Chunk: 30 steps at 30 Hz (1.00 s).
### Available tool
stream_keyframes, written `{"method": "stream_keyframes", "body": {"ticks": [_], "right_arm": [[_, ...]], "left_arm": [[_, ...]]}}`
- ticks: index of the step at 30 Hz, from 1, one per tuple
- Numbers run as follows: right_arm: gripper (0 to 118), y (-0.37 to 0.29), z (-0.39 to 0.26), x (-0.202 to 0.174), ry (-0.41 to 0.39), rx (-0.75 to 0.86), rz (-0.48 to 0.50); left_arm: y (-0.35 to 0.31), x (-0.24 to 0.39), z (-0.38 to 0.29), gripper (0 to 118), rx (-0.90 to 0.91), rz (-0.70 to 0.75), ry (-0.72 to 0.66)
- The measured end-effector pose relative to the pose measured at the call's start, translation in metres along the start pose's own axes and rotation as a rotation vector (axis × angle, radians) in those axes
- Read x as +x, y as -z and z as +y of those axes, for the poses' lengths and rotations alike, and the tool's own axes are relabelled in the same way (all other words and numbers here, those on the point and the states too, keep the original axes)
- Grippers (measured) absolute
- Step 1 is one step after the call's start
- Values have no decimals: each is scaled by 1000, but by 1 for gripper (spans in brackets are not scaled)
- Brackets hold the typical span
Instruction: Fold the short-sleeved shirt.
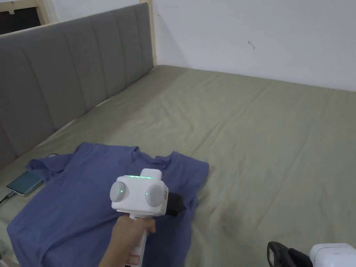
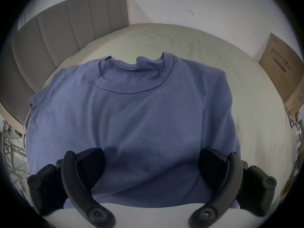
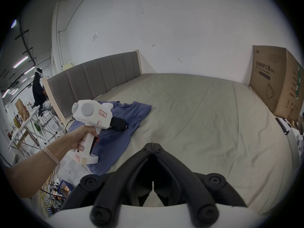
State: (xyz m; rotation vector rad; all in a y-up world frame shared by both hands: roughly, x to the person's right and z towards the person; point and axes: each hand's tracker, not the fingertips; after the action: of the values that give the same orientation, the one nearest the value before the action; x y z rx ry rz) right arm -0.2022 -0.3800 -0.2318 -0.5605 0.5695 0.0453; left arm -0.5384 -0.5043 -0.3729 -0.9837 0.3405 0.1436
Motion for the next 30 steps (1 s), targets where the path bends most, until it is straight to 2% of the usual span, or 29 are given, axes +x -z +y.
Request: {"method": "stream_keyframes", "body": {"ticks": [2,3,6,7,9,13,15,18,22,23,24,27,28,30], "right_arm": [[0,2,-4,1,7,-18,3],[0,2,-6,1,8,-26,3],[0,7,-9,2,22,-54,-2],[0,8,-10,2,32,-57,2],[0,8,-11,3,48,-65,12],[0,6,-12,6,50,-70,10],[0,5,-9,9,56,-68,2],[0,-2,-6,19,76,-49,-17],[0,-12,-3,40,125,-17,-55],[0,-16,-2,46,144,-6,-67],[0,-19,-1,51,158,2,-75],[0,-35,2,69,204,33,-120],[0,-42,3,76,215,50,-138],[0,-56,6,88,229,79,-173]], "left_arm": [[-3,-5,9,104,-34,-33,-90],[-5,-6,14,93,-32,-24,-101],[-11,-10,24,28,2,28,-107],[-9,-10,25,1,-5,57,-103],[-1,-10,23,1,-14,106,-93],[-4,-9,27,1,-22,88,-73],[-10,-15,29,1,-33,53,-149],[-31,-29,32,1,3,-36,-242],[-66,-52,42,1,19,-295,-480],[-77,-52,47,1,34,-345,-501],[-88,-48,52,1,54,-348,-487],[-120,-15,73,1,115,-298,-325],[-131,1,79,1,125,-330,-307],[-146,25,92,1,140,-453,-364]]}}
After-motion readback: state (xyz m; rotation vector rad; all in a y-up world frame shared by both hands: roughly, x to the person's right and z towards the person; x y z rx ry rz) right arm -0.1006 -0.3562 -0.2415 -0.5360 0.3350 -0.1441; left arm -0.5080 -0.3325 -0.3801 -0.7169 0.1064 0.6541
